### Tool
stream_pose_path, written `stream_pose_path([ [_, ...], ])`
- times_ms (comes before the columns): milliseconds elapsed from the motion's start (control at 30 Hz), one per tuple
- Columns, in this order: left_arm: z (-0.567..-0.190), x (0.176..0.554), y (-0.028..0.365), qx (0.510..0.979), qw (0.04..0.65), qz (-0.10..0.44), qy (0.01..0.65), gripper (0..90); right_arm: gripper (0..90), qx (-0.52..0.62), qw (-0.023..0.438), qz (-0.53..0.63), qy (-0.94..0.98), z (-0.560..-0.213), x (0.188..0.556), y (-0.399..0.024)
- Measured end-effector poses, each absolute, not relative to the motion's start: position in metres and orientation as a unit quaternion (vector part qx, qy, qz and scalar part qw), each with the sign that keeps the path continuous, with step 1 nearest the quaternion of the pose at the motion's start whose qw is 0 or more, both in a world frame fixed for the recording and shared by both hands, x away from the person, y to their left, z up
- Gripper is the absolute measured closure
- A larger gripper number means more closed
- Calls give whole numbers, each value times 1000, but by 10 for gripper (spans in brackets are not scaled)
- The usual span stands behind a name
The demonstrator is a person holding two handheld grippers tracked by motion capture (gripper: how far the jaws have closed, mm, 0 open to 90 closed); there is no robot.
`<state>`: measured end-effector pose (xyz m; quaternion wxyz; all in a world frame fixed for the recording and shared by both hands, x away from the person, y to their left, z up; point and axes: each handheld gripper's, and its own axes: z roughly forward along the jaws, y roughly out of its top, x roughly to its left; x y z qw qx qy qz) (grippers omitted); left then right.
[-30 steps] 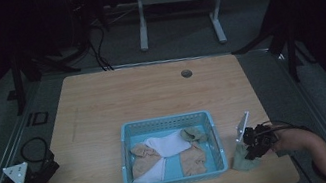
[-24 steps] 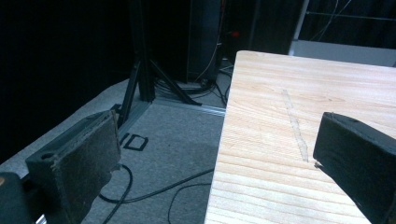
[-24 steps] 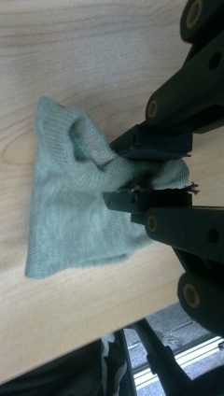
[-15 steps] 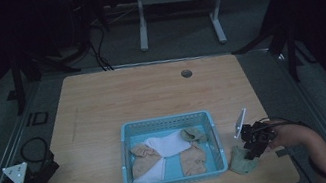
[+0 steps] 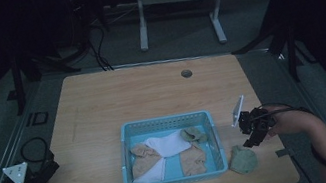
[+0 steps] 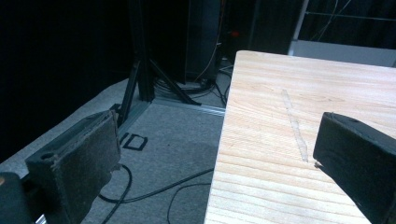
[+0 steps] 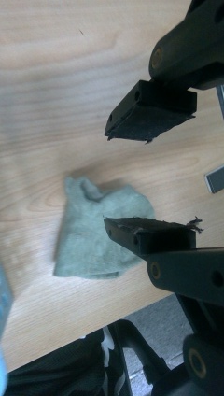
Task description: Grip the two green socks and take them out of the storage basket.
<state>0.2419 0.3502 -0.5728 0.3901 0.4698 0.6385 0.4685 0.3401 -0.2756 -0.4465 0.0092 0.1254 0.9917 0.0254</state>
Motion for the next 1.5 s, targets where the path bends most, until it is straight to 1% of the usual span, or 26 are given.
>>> stream_pose_path([
  [367, -573, 242, 350, 470, 390, 468, 638, 7, 492, 86, 20, 29, 996, -421, 348, -232],
  [700, -573, 242, 351, 470, 391, 467, 638, 7, 499, 63, 21, 24, 998, -421, 355, -196],
  [900, -573, 242, 351, 470, 392, 467, 638, 7, 499, 48, 23, 28, 998, -428, 361, -174],
  [1067, -573, 242, 351, 469, 393, 467, 638, 7, 499, 41, 16, 16, 999, -444, 370, -156],
  [1500, -573, 241, 351, 469, 395, 466, 638, 7, 485, 36, 7, -9, 999, -481, 383, -133],
])
